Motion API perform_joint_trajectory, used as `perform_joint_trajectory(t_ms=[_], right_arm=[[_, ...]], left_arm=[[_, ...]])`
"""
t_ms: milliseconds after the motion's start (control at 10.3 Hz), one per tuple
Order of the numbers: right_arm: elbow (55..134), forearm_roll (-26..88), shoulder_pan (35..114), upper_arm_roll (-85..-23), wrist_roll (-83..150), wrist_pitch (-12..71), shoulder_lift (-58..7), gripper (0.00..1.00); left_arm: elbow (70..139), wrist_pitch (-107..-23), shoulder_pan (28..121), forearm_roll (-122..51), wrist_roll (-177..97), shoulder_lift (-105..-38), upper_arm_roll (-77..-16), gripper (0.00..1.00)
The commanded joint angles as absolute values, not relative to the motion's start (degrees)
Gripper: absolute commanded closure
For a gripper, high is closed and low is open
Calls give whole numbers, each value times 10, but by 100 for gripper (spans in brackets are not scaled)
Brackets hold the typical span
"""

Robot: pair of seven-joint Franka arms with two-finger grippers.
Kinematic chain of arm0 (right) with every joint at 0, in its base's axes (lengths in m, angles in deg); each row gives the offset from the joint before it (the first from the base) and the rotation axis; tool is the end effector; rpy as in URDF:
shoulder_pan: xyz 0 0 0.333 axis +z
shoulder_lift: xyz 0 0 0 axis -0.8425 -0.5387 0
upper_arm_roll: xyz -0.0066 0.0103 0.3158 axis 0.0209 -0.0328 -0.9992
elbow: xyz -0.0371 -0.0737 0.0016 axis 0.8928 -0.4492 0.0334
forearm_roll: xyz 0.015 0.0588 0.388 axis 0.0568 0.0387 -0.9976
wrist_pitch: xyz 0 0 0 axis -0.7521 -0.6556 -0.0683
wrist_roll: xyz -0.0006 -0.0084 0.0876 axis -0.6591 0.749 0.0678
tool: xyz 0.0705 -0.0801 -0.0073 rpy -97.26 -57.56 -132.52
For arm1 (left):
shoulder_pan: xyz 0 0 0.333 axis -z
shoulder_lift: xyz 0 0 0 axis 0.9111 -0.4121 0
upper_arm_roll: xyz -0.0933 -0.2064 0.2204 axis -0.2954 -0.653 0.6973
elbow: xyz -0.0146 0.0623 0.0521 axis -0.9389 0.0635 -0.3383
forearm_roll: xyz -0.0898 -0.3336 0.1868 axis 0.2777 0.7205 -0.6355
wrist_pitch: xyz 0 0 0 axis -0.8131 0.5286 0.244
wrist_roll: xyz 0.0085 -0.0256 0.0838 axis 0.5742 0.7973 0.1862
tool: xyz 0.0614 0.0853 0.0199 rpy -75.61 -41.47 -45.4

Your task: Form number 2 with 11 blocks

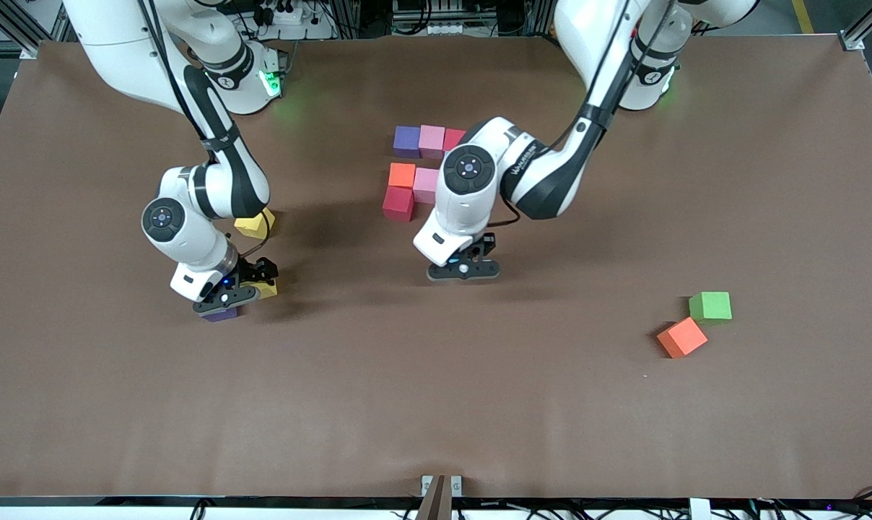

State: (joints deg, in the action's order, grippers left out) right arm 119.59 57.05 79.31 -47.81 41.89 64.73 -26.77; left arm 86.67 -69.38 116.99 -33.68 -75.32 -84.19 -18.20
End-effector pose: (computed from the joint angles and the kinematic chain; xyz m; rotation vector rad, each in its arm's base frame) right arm 0.5597 0.0973 0.2015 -3.0995 -0.4333 -0.0675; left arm 0.5231 -0.5049 0.3114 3.0723 0.1041 -0.0100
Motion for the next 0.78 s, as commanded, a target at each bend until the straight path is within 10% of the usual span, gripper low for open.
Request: perform_joint_trajectory(t_ms=[0,292,681], right_arm=[[1213,551,782,-489,430,671,-268,3],[1212,551,785,-489,429,668,-267,69],[1196,551,791,-494,422,647,-248,79]], left_arm=[[825,-681,1259,-246,-738,-880,-76,76],[794,-680,1297,-217,-739,-914,-55,77],[793,-684,1334,-215,-739,-937,-49,77]])
